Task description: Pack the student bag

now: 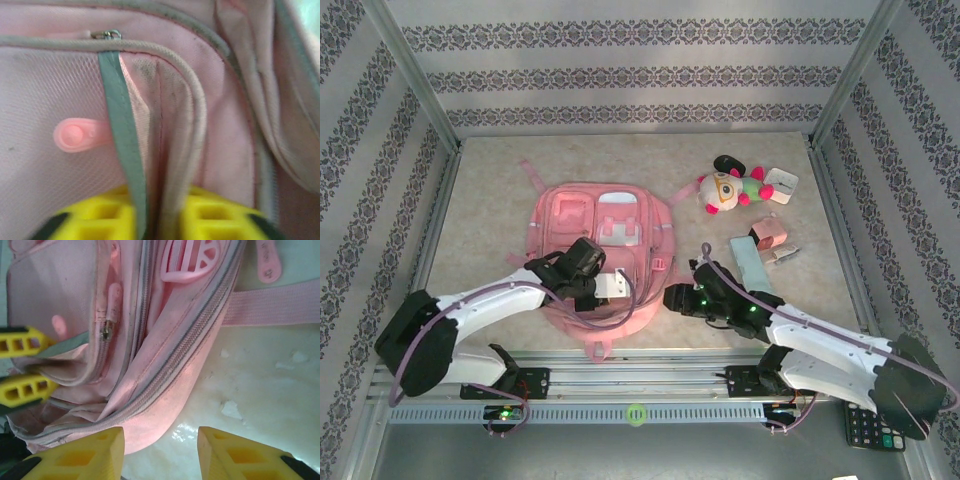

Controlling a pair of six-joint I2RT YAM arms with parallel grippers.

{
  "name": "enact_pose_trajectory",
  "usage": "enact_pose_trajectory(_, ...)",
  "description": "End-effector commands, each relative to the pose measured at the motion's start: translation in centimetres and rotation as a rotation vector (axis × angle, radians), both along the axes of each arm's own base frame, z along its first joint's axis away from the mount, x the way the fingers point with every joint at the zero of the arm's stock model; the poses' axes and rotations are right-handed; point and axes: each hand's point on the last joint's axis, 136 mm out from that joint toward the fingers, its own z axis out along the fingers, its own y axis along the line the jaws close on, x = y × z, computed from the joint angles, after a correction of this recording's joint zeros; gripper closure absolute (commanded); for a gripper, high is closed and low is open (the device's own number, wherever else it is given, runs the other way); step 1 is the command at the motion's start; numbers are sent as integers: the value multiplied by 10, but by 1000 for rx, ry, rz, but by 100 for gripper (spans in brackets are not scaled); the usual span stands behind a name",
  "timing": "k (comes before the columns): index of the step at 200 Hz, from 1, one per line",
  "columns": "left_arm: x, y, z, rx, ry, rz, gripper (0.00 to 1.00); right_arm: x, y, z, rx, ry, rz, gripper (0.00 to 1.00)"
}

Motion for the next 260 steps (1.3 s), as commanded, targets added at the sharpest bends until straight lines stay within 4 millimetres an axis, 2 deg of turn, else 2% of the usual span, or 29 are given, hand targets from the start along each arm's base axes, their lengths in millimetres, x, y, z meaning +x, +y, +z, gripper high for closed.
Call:
enact_pose_trajectory(1, 6, -14, 56, -234, -67, 37, 98, 19, -14, 26, -45, -154, 60, 57)
enact_pose_trajectory(32, -6, -5, 93, -450, -40, 76, 100, 42, -24, 57, -17, -265, 214, 58)
enact_pose_trajectory(49, -10, 1, 98, -491, -42, 82, 100, 49, -18, 69, -57, -384, 378, 57)
enact_pose_trajectory(72, -12, 7, 99, -509, -59, 74, 100, 44, 0, 75, -140, -600, 736, 55)
enact_pose_trajectory(92, -13, 8, 101, -502, -83, 49, 100, 53, 4, 68, -255, -690, 950, 53)
enact_pose_trajectory(126, -12, 9, 105, -501, -105, 31, 100, 86, 6, 40, -388, -687, 1190, 53)
enact_pose_trajectory(160, -12, 8, 106, -505, -105, 28, 100, 106, 19, 24, -380, -716, 1323, 50)
enact_pose_trajectory(214, -11, 9, 109, -509, -119, 32, 100, 111, 43, 13, -244, -664, 1412, 50)
enact_pose_trajectory(234, -9, 9, 112, -512, -130, 36, 100, 104, 47, 4, -222, -611, 1452, 51)
enact_pose_trajectory(260, -5, 10, 113, -506, -144, 39, 100, 94, 47, 6, -178, -561, 1487, 53)
